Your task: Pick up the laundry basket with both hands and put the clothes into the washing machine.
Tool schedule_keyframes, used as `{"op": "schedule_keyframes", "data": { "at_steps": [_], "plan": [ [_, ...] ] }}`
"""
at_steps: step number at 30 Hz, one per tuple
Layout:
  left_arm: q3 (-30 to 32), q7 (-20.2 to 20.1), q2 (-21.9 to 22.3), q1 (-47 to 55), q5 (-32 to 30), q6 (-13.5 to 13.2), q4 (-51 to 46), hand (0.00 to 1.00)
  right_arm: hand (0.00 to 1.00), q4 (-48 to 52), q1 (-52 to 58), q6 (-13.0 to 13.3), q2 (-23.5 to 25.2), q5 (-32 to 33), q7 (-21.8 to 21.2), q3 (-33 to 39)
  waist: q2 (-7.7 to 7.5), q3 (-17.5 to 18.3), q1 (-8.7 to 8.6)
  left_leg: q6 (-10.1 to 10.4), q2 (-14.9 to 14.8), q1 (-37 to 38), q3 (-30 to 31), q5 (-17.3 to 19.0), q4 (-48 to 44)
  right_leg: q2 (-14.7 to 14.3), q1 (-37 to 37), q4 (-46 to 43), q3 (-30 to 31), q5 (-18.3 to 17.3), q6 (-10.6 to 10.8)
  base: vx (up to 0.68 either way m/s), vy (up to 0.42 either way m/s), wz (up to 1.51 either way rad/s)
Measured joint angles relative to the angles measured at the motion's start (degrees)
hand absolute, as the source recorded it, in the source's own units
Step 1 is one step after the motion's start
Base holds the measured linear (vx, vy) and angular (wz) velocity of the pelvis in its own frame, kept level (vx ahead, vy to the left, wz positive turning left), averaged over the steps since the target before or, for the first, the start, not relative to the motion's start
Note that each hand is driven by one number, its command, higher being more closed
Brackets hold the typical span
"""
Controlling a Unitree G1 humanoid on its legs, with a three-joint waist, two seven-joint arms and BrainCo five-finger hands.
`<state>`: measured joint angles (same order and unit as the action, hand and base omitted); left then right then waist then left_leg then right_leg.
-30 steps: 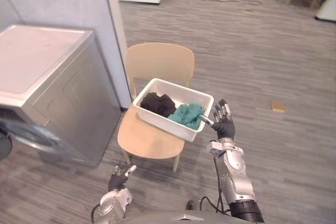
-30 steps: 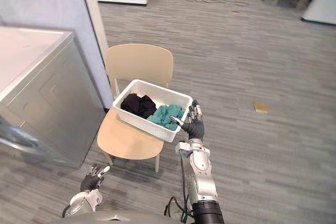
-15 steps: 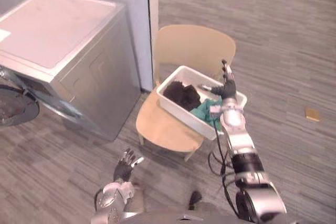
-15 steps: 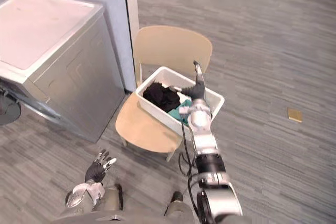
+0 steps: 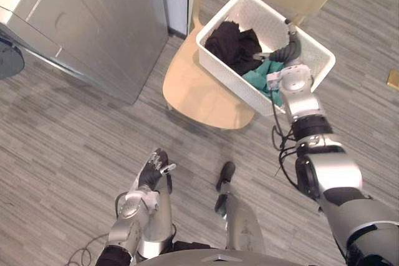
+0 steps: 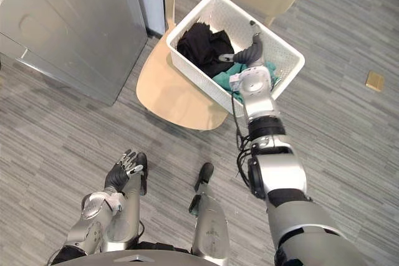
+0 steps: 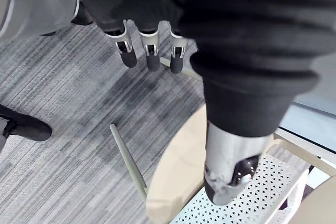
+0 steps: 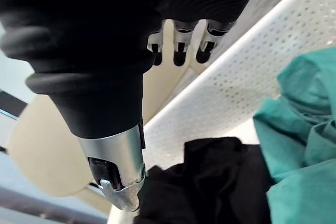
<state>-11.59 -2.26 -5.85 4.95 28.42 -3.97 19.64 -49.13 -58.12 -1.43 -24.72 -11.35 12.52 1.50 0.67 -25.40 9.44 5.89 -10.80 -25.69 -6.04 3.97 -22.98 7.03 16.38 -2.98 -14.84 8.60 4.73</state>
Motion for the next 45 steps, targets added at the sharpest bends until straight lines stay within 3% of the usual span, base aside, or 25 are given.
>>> {"op": "schedule_keyframes", "data": {
  "at_steps": [6, 17, 25, 31, 32, 38, 45],
  "plan": [
    [0.84, 1.84, 0.47, -2.66, 0.18, -1.12, 0.11, 0.0, 0.0, -4.6, -3.73, 0.13, -4.08, 2.01, -2.62, -4.88, -0.77, -1.41, 0.17, 0.37, -0.88, -4.77, 1.23, -0.19, -0.97, -0.88, 3.62, -0.13, -0.97, 0.79, -0.52, -0.07, -0.031, 0.02],
    [1.61, 1.78, 2.61, -3.36, 5.41, -1.83, -6.92, 0.0, 0.0, -14.16, -11.03, 0.88, -5.22, -0.29, -4.61, -16.61, -1.74, -2.17, 1.31, 0.7, -1.39, -10.29, 2.89, -2.53, 0.21, -1.77, 7.34, 2.08, -3.43, 2.28, -0.8, 0.0, -0.038, 0.05],
    [0.15, 1.76, 3.42, -4.36, 7.33, -2.9, -14.9, 0.0, 0.0, -19.63, -17.01, 1.42, -7.3, -0.19, -4.88, -22.03, -2.37, -2.82, 2.77, 1.43, -0.47, -12.67, 4.39, -7.29, 7.25, -2.12, 9.99, 6.19, -4.89, 5.18, -0.27, 0.03, -0.03, 0.12],
    [0.0, 1.72, 5.05, -5.52, 8.87, -3.58, -19.45, 0.0, 0.0, -20.44, -20.55, 2.84, -9.79, 1.11, -6.2, -24.47, -2.66, -2.98, 2.76, 2.05, -0.57, -13.57, 4.76, -10.57, 12.66, -2.46, 12.79, 6.62, -4.83, 5.74, -0.18, 0.0, -0.007, 0.02],
    [0.06, 1.69, 5.43, -5.65, 9.64, -3.58, -20.32, 0.0, 1.0, -20.01, -21.33, 2.84, -9.85, 2.61, -6.31, -25.22, -2.77, -2.94, 2.75, 2.5, -0.77, -13.8, 4.72, -11.24, 13.78, -2.52, 13.57, 6.66, -4.78, 5.69, -0.12, -0.02, -0.013, -0.03],
    [0.12, 1.0, 7.04, -5.6, 12.01, -4.01, -21.87, 0.0, 1.0, -14.79, -22.2, 4.16, -11.19, 8.19, -6.27, -25.48, -4.59, -2.9, 2.55, 3.45, -2.05, -17.3, 5.0, -13.05, 14.36, -3.51, 17.13, 6.86, -5.98, 4.87, 0.97, -0.05, -0.01, -0.08],
    [0.17, 0.52, 6.98, -5.25, 13.03, -4.07, -21.87, 0.0, 1.0, -8.01, -18.96, 6.87, -12.13, 14.78, -6.25, -24.36, -4.59, -2.9, 3.68, 3.87, -2.77, -18.49, 6.74, -14.4, 15.35, -4.48, 17.62, 7.12, -7.97, 5.4, 0.2, -0.01, 0.009, 0.05]
  ]
}}
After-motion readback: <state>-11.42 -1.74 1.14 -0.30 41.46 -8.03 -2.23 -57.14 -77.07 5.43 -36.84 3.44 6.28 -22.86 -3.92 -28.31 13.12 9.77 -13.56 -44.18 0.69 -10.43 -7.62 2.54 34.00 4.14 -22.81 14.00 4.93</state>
